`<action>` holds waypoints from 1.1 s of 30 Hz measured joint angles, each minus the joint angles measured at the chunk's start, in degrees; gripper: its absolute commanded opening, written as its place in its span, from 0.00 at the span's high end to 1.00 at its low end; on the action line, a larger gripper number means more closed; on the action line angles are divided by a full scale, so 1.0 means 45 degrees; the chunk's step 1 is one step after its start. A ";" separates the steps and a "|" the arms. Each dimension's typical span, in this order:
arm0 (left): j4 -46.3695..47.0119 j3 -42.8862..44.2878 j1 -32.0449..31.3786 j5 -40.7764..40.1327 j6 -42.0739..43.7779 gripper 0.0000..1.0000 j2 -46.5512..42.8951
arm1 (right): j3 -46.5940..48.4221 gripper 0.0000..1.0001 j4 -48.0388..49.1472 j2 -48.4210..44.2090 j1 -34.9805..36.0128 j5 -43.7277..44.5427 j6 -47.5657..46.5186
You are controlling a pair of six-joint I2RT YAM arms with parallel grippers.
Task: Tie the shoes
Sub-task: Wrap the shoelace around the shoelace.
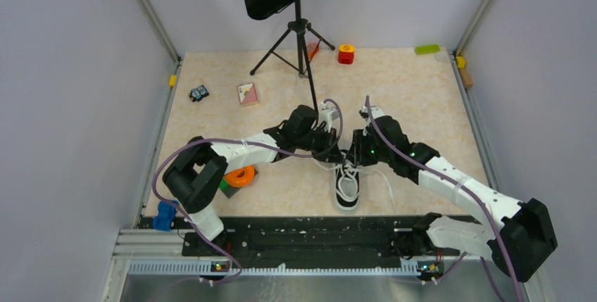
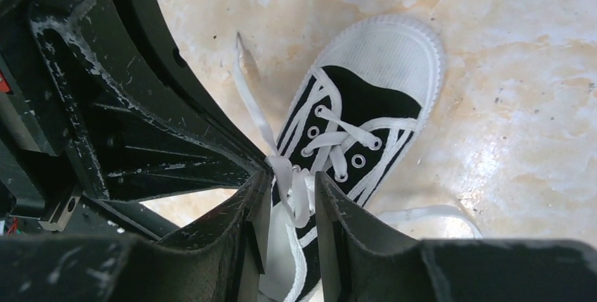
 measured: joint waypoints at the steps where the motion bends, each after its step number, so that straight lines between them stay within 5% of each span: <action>1: -0.0005 0.0005 0.0000 0.0000 0.0000 1.00 0.0000 | 0.0000 0.70 0.0000 0.0049 0.0000 -0.0073 -0.0010; 4: -0.0005 0.0019 0.0000 0.0000 0.0000 1.00 0.0000 | 0.0000 0.74 -0.0005 0.0121 0.0000 -0.0330 -0.0078; 8: -0.0010 0.0058 0.0000 0.0000 0.0000 1.00 0.0000 | 0.0000 1.00 -0.0005 0.0121 0.0000 -0.0505 -0.0170; 33: -0.0005 0.0612 -0.0039 0.0350 0.0165 1.00 0.0019 | -0.0005 1.00 0.0350 -0.1069 0.0000 -0.0209 -0.0141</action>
